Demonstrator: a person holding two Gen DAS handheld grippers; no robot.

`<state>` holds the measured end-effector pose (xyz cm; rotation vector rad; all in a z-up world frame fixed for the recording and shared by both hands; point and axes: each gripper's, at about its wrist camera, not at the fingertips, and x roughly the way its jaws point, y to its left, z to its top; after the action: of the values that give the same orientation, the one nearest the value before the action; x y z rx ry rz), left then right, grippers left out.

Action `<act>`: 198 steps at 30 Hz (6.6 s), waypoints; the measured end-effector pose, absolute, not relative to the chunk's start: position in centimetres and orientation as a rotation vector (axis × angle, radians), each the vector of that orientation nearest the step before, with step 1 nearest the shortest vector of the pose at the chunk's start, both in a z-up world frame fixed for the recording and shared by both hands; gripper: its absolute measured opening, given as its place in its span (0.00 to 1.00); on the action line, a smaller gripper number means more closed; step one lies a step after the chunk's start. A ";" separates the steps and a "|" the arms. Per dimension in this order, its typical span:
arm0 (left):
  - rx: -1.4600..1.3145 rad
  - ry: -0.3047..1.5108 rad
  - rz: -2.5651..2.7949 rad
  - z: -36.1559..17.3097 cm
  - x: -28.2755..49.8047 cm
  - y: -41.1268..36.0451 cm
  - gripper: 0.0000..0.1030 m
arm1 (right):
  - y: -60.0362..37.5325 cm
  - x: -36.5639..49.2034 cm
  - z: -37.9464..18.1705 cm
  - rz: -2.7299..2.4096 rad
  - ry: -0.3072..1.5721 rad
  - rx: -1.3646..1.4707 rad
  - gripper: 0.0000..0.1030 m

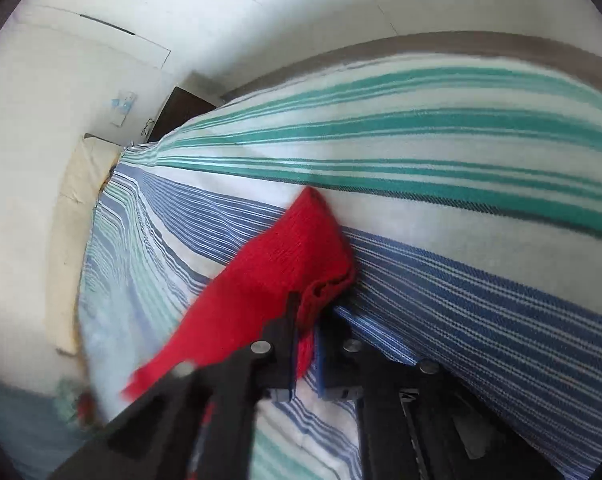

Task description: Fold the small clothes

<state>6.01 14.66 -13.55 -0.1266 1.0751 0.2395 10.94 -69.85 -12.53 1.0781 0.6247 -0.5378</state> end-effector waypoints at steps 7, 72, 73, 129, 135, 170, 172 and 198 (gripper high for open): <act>-0.121 1.065 0.230 -14.0 6.2 14.5 0.96 | -59.7 17.4 1.1 -0.320 0.611 0.498 0.06; -0.083 1.048 0.220 -14.5 5.7 14.2 0.99 | -36.5 -1.7 -8.1 0.028 0.838 -0.027 0.78; -0.083 1.049 0.219 -14.5 5.7 14.2 0.99 | -36.8 -2.2 -7.5 -0.016 0.800 -0.055 0.80; -0.726 0.999 0.236 -12.7 16.5 32.7 0.83 | -42.0 -3.7 -9.3 -0.190 0.822 -0.156 0.81; -0.814 0.973 0.294 -14.9 21.2 35.8 0.65 | -41.9 -3.4 -9.6 -0.195 0.839 -0.168 0.81; -0.023 1.081 -0.276 -9.4 18.4 -0.7 0.55 | -43.6 -4.8 -9.4 -0.189 0.798 -0.107 0.81; -0.002 1.078 -0.223 -10.1 19.5 1.6 0.57 | -43.8 -4.3 -9.4 -0.178 0.800 -0.091 0.81; -0.210 0.973 -0.077 -15.5 24.7 4.7 0.13 | -42.3 -2.9 -10.3 -0.172 0.855 -0.192 0.81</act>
<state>24.71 4.73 -15.47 -0.2103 0.9733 -0.0774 -2.90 -42.28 -10.32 -0.1924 0.8555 -0.1717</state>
